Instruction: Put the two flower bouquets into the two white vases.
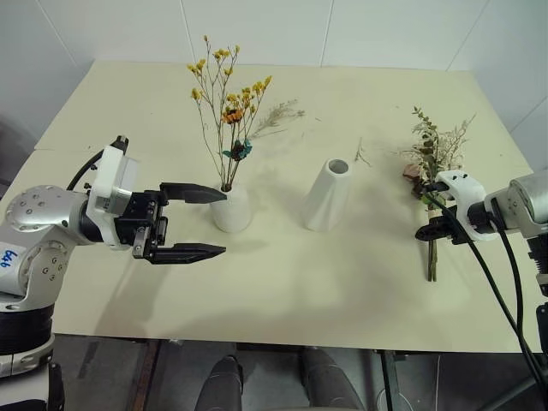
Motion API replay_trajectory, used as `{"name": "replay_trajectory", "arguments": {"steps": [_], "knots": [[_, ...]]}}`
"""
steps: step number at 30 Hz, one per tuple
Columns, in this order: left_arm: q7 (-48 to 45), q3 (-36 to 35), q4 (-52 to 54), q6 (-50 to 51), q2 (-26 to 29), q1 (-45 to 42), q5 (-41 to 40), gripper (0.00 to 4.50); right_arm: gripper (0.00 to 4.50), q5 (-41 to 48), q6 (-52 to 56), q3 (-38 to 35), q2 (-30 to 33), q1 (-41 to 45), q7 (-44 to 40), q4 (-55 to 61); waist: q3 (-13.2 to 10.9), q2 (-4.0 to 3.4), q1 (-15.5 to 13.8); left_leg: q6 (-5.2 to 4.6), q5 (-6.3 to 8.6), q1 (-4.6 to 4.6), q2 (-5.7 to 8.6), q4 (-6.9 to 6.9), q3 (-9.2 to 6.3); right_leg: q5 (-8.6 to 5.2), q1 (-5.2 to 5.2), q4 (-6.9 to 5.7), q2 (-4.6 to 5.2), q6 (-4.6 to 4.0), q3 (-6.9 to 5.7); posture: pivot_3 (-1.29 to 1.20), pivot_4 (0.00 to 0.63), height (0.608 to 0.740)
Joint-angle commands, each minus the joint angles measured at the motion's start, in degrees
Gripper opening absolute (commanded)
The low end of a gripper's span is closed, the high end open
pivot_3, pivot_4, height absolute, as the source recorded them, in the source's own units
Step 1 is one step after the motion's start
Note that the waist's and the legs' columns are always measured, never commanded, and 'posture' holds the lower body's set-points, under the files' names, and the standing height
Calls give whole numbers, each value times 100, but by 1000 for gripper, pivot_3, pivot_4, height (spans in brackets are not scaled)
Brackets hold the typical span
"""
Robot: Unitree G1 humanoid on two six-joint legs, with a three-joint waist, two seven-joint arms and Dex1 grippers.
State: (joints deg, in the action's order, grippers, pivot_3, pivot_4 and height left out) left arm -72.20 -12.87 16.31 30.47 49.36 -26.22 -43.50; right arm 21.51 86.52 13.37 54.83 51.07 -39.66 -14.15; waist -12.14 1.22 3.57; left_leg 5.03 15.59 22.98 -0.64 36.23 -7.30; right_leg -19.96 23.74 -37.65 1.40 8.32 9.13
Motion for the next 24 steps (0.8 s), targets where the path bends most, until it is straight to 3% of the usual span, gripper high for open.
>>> {"name": "replay_trajectory", "arguments": {"steps": [1,3,6,11,14,21,24], "knots": [[-82,18,-95,-99,62,-142,8,4211,500,84,31,-119,-104,-138,-44,91,0,0,14,0,0,0,0,-1,0,0,0,0,-1,0,0,0,150,740],[-118,56,-152,-132,62,-191,37,4211,18,53,-47,-296,-143,-212,13,72,1,2,27,0,0,-1,-1,-1,0,0,0,-1,-1,0,0,0,150,740],[-168,104,-271,-189,54,-270,81,4211,18,-24,-388,-895,-353,-226,265,-11,3,5,47,0,0,0,0,1,0,0,-3,0,1,0,0,0,150,740],[-262,178,-558,-319,34,-382,207,4211,18,63,-2849,-2214,-830,-463,395,536,1,1,130,-9,-5,0,5,7,4,5,-4,-11,2,7,4,0,150,740],[-286,233,-842,-404,-10,-539,301,4211,18,429,-3830,-3147,-1576,-410,798,985,-1,-1,142,-11,-7,-1,2,3,2,6,-3,-15,-1,7,3,0,150,740],[-335,434,-1358,-472,-141,-878,500,4211,18,826,-5568,-3237,-2780,-457,623,2047,-1,-2,134,-8,-9,1,3,-2,-3,6,-1,-17,5,7,-2,0,150,740],[-344,475,-1462,-493,-191,-929,548,4211,18,915,-5841,-3116,-3033,-451,593,2144,0,-2,134,-7,-10,1,1,-3,-5,6,-2,-18,5,6,-7,0,150,740]]}}
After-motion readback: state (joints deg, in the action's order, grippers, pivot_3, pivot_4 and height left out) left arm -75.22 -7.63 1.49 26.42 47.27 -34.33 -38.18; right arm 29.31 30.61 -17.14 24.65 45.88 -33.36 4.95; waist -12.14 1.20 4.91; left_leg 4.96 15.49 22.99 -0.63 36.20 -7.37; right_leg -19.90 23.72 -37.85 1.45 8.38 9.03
